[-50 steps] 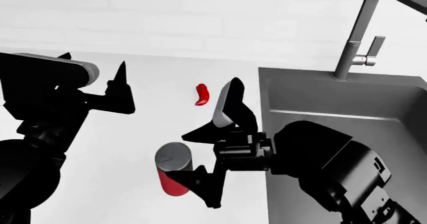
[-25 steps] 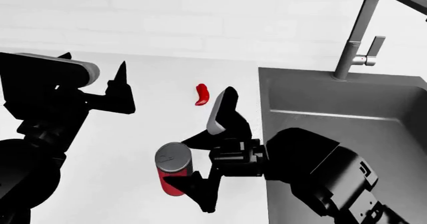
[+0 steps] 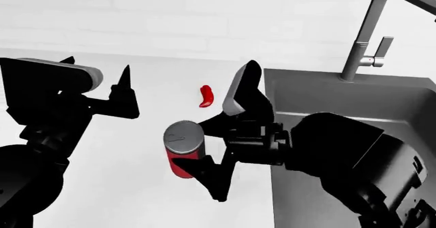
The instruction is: Pick the cans from the counter and place them in their designated side in the cabinet.
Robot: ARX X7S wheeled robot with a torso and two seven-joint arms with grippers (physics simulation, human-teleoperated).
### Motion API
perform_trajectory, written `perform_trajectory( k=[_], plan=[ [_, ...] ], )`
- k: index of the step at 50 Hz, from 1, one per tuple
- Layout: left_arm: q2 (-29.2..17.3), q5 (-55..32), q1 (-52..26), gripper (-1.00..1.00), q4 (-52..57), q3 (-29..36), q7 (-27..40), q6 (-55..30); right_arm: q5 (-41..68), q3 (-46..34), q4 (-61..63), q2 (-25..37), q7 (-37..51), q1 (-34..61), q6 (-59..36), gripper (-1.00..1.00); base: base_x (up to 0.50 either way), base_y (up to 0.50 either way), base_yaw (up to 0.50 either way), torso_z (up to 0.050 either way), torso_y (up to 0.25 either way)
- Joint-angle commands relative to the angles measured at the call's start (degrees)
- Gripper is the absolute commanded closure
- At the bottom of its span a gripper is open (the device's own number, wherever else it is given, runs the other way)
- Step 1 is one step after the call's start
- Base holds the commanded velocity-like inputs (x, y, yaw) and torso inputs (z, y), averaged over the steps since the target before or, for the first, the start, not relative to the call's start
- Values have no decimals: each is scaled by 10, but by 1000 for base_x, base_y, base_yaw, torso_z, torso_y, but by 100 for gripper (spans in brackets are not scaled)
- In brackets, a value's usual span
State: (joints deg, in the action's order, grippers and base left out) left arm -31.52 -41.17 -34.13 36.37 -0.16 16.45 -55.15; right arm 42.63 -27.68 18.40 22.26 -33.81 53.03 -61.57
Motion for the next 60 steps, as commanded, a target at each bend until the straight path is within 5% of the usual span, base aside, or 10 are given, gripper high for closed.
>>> perform_trajectory(
  k=[1,11,20,44,60],
  plan=[
    [1,-5,2,-100,5,-1,3,0,81,103,63,11,79,107,-140,100,0,0,0,0,0],
    [2,-10,4,-100,13,-3,10,-3,105,174,15,-5,162,240,-251,100,0,0,0,0,0],
    [3,-12,6,-100,14,-3,11,0,117,173,6,-7,179,260,-256,100,0,0,0,0,0],
    [13,-19,25,-100,46,6,16,15,100,99,-128,-11,53,492,-168,100,0,0,0,0,0],
    [10,-26,25,-100,47,1,21,13,78,79,-197,-26,12,557,-119,100,0,0,0,0,0]
  ],
)
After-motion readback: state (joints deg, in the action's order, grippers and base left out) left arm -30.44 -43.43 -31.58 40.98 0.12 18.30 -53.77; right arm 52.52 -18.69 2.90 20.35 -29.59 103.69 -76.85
